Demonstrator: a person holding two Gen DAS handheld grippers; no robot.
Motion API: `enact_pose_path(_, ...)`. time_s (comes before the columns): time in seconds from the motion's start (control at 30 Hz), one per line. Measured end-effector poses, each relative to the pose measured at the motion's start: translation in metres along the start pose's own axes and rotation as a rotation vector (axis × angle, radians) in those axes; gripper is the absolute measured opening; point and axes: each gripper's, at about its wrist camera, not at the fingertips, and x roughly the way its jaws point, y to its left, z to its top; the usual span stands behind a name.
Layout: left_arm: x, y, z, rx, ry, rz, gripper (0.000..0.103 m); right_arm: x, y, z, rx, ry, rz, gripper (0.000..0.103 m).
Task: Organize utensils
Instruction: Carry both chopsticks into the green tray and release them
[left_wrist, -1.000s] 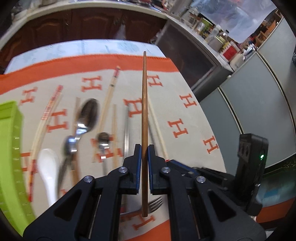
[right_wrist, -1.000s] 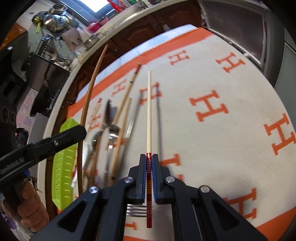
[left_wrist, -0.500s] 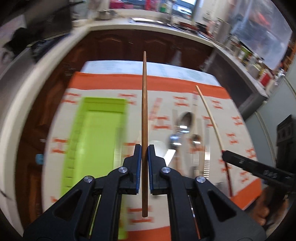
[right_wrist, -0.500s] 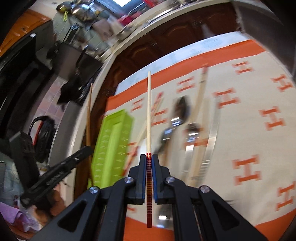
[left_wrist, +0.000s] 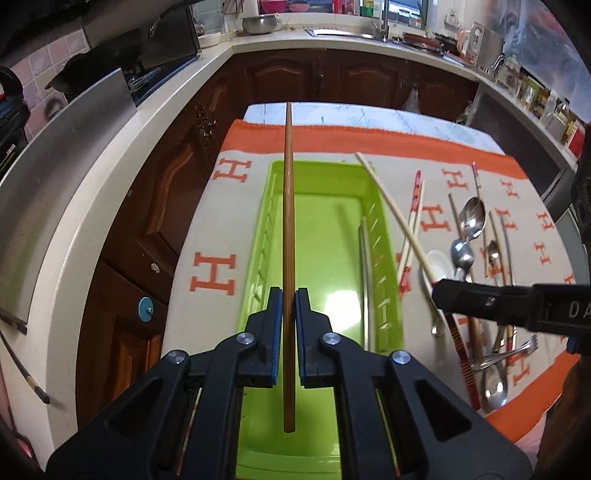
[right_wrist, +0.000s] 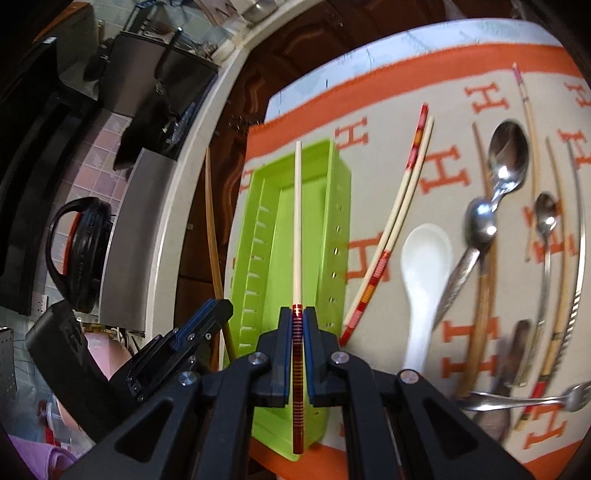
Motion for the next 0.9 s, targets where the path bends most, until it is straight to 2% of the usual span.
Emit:
enact_pose_path(0.47,0.021,0.007,-0.009,0.018,0.085,0.013,0.005,0.025,-0.001,-0.013,0.053,0.046,-0.008,0.008)
enact_pose_path(0.9,0.013,0.004,-0.009,0.018,0.089,0.023,0.005,0.003,-0.007,-0.019,0.035,-0.008,-0.009,0.008)
